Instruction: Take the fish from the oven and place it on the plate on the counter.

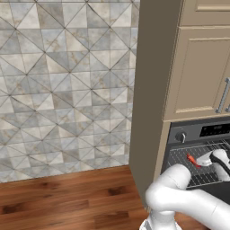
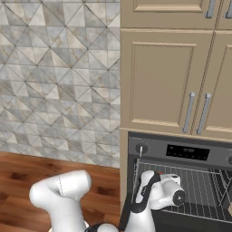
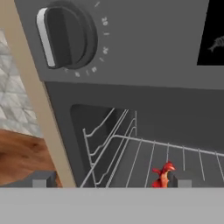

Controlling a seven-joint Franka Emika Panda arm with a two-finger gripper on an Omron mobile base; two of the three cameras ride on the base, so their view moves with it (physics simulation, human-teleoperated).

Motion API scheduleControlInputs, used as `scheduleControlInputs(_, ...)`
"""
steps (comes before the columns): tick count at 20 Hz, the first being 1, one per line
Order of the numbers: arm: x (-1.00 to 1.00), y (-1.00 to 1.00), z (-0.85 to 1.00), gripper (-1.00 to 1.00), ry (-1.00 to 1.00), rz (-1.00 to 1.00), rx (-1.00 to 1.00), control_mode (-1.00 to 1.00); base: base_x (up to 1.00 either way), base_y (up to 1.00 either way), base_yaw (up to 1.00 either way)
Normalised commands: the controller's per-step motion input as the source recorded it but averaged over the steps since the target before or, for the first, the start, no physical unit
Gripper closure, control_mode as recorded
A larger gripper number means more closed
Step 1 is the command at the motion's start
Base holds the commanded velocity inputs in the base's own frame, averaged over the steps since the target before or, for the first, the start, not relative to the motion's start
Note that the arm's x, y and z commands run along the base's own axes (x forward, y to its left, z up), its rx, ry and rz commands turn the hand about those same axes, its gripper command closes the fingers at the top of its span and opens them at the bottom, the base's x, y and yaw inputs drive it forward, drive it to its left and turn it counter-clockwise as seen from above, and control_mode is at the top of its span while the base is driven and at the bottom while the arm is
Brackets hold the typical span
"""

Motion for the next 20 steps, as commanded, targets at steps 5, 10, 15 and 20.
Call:
scheduleControlInputs(5, 0.06, -0.13, -0.60, -1.00, 0.00, 0.00, 0.00, -1.00, 0.00, 0.00, 0.00)
scheduleControlInputs(10, 0.12, -0.23, -0.55, -1.00, 0.00, 0.00, 0.00, -1.00, 0.00, 0.00, 0.00)
scheduleControlInputs(15, 0.07, -0.40, -0.14, -1.00, -0.02, 0.00, 0.00, -1.00, 0.00, 0.00, 0.00)
scheduleControlInputs(20, 0.12, -0.43, -0.03, -1.00, -0.04, 0.00, 0.01, -1.00, 0.00, 0.00, 0.00)
